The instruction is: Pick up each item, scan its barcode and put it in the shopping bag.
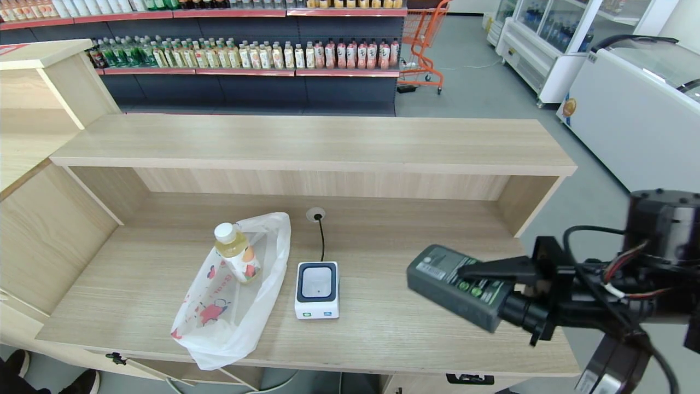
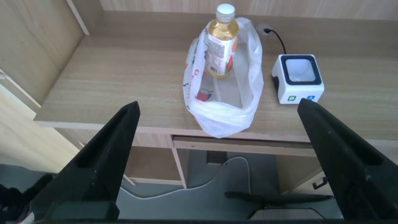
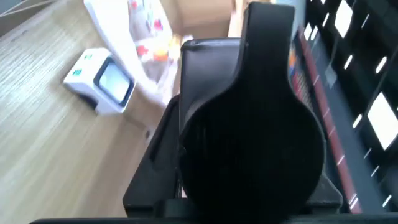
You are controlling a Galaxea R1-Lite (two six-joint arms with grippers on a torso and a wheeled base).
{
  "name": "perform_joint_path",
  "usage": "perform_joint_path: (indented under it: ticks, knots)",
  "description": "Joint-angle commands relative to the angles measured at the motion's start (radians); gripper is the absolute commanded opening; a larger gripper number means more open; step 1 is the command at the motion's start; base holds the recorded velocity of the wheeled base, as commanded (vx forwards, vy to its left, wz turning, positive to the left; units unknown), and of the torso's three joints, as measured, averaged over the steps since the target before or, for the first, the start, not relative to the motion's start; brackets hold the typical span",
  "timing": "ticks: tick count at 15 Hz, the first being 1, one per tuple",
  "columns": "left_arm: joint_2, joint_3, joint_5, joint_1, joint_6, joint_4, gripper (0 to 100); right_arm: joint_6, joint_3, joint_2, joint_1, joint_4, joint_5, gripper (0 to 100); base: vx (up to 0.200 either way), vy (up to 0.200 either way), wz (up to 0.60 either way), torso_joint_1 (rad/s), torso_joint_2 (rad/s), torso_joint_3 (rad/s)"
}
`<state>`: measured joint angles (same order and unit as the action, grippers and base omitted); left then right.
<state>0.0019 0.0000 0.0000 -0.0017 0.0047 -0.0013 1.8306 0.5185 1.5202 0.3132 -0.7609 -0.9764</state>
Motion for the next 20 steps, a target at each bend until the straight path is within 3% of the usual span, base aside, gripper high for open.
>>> perform_joint_path:
  ticks: [1, 2, 3, 4, 5, 6, 7, 8, 10, 14, 20]
  knots:
    - [0.000, 0.000, 0.000, 0.000, 0.000, 0.000, 100, -0.473, -0.092, -0.270, -0.166, 0.077, 0.125, 0, 0.000, 0.000, 0.00, 0.000, 0.00, 0.000]
    - [0.000, 0.000, 0.000, 0.000, 0.000, 0.000, 100, -0.714, -0.069, -0.321, -0.184, 0.123, 0.134, 0, 0.000, 0.000, 0.00, 0.000, 0.00, 0.000]
    - [0.000, 0.000, 0.000, 0.000, 0.000, 0.000, 100, -0.866, -0.052, -0.338, -0.203, 0.138, 0.151, 0, 0.000, 0.000, 0.00, 0.000, 0.00, 0.000]
    - [0.000, 0.000, 0.000, 0.000, 0.000, 0.000, 100, -1.214, -0.048, -0.347, -0.227, 0.146, 0.209, 0, 0.000, 0.000, 0.00, 0.000, 0.00, 0.000]
    - [0.000, 0.000, 0.000, 0.000, 0.000, 0.000, 100, -1.331, -0.052, -0.344, -0.227, 0.147, 0.235, 0, 0.000, 0.000, 0.00, 0.000, 0.00, 0.000]
    - [0.000, 0.000, 0.000, 0.000, 0.000, 0.000, 100, -1.613, -0.081, -0.339, -0.218, 0.161, 0.280, 0, 0.000, 0.000, 0.00, 0.000, 0.00, 0.000]
    - [0.000, 0.000, 0.000, 0.000, 0.000, 0.000, 100, -1.805, -0.086, -0.336, -0.217, 0.213, 0.286, 0, 0.000, 0.000, 0.00, 0.000, 0.00, 0.000]
    - [0.000, 0.000, 0.000, 0.000, 0.000, 0.000, 100, -1.900, -0.084, -0.330, -0.213, 0.272, 0.286, 0, 0.000, 0.000, 0.00, 0.000, 0.00, 0.000]
    - [0.000, 0.000, 0.000, 0.000, 0.000, 0.000, 100, -1.969, -0.089, -0.296, -0.215, 0.344, 0.286, 0, 0.000, 0.000, 0.00, 0.000, 0.00, 0.000]
    - [0.000, 0.000, 0.000, 0.000, 0.000, 0.000, 100, -2.137, -0.095, -0.287, -0.213, 0.344, 0.285, 0, 0.000, 0.000, 0.00, 0.000, 0.00, 0.000]
    - [0.000, 0.000, 0.000, 0.000, 0.001, 0.000, 100, -2.141, -0.101, -0.279, -0.215, 0.345, 0.283, 0, 0.000, 0.000, 0.00, 0.000, 0.00, 0.000]
